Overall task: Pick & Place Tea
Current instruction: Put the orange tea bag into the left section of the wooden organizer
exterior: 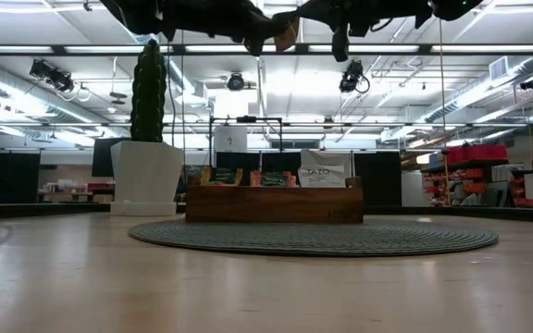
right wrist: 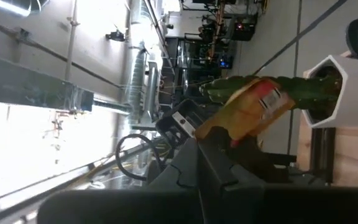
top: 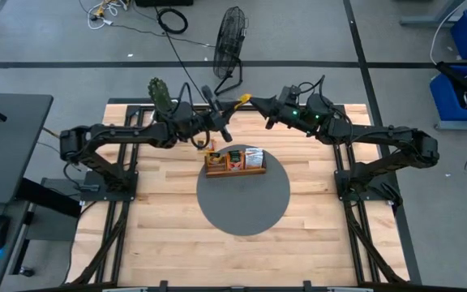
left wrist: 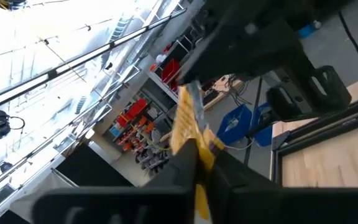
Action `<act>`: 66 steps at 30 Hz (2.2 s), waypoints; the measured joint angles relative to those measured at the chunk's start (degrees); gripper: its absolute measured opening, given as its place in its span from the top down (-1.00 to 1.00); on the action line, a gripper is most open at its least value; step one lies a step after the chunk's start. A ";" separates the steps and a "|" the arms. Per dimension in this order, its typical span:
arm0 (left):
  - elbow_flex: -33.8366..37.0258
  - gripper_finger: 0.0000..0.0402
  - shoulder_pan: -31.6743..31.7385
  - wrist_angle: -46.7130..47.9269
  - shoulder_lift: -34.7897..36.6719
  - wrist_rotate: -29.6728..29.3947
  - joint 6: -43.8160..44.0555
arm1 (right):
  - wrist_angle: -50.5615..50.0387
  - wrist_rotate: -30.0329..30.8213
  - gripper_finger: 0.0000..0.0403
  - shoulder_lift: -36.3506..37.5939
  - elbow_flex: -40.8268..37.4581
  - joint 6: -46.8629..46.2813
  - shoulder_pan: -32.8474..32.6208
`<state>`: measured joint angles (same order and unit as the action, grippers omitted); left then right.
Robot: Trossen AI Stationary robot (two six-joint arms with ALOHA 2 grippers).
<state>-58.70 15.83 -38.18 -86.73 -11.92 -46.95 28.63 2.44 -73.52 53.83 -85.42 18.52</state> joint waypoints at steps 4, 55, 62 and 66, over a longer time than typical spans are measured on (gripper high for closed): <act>0.00 0.96 0.00 0.36 0.59 0.01 3.83 | -0.01 -1.60 0.96 0.00 -0.01 4.90 0.54; 23.74 1.00 0.31 22.91 20.90 23.93 57.59 | -32.89 -3.47 0.21 3.02 0.01 69.90 -2.49; 29.98 1.00 -0.28 18.34 19.98 22.74 54.51 | -34.01 -3.32 0.21 3.02 0.01 69.82 -2.49; 33.32 0.99 -0.26 16.64 19.96 21.19 53.36 | -34.55 -3.32 0.21 3.02 0.01 69.74 -2.49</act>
<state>-25.38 15.57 -21.54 -66.76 9.27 6.41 -5.92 -0.89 -70.50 53.84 -15.68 16.03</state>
